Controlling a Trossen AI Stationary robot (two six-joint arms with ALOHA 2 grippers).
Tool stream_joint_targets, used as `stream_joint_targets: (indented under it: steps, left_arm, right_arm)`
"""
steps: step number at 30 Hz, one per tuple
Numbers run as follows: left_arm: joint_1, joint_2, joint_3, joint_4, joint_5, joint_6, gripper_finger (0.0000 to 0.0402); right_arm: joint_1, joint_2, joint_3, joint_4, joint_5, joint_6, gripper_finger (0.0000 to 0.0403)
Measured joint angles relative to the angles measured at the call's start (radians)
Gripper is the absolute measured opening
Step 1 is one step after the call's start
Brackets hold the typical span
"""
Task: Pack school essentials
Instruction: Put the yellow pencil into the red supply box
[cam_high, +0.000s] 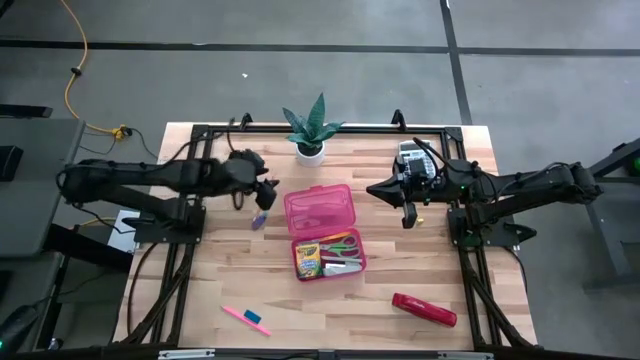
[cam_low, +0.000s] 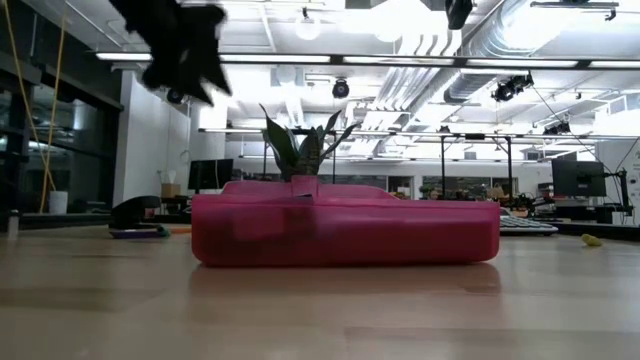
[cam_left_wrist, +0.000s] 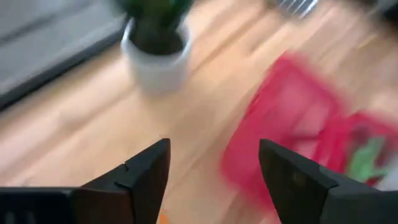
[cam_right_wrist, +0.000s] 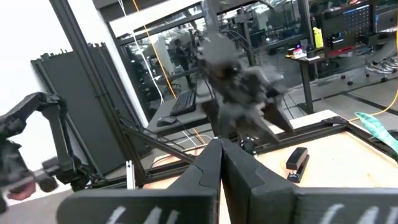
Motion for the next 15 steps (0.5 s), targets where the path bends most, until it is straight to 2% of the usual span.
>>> stream_joint_targets:
  steps: [3, 8, 15]
  left_arm:
    - [0.025, 0.095, 0.000, -0.066, 0.033, -0.012, 0.0240]
    - [0.023, 0.254, 0.000, -0.070, 0.035, -0.018, 0.0234]
    - [0.024, 0.402, 0.000, -0.079, 0.036, -0.290, 0.0208]
  right_arm:
    - [0.000, 0.000, 0.000, 0.000, 0.000, 0.000, 0.0000]
    - [0.000, 0.000, 0.000, -0.001, 0.000, 0.000, 0.0000]
    - [0.000, 0.000, 0.000, -0.001, 0.000, 0.001, 0.0000]
